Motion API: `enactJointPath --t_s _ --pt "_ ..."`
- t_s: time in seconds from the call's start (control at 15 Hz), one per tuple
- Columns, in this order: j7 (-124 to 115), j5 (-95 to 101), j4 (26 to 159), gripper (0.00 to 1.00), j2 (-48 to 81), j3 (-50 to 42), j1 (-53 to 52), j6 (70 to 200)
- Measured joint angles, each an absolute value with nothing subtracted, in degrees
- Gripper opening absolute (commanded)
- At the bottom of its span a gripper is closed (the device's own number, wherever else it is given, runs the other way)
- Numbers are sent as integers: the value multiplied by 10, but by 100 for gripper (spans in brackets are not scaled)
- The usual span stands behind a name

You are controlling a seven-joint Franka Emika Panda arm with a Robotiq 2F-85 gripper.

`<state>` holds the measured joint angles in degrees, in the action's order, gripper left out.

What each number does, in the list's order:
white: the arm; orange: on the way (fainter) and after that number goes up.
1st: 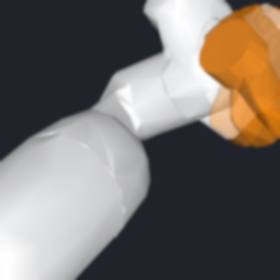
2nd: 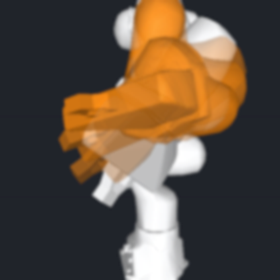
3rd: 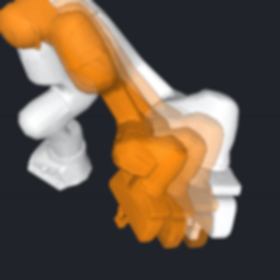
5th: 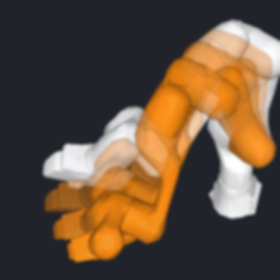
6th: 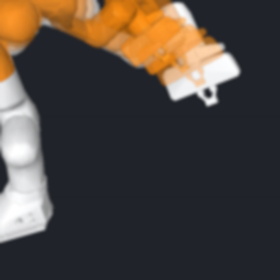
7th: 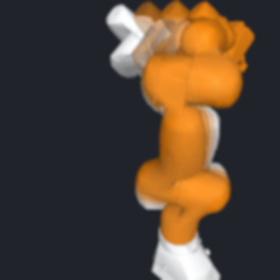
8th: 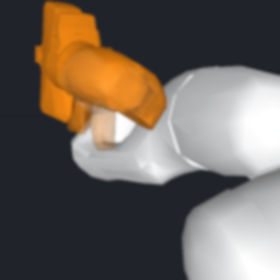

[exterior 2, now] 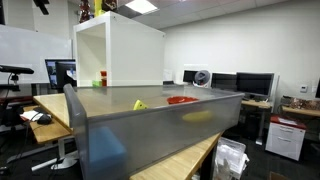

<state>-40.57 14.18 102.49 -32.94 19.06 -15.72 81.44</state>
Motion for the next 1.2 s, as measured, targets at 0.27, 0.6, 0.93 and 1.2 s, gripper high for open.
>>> enactJointPath --t_s 0.27,0.6,0.93,1.2 --pt "-423 136 1120 100 -347 204 -137 831" --pt "-427 130 1143 100 -348 212 -127 833" --pt "-427 136 1130 100 -352 221 -128 853" --pt "-410 119 1166 100 -356 229 -137 973"
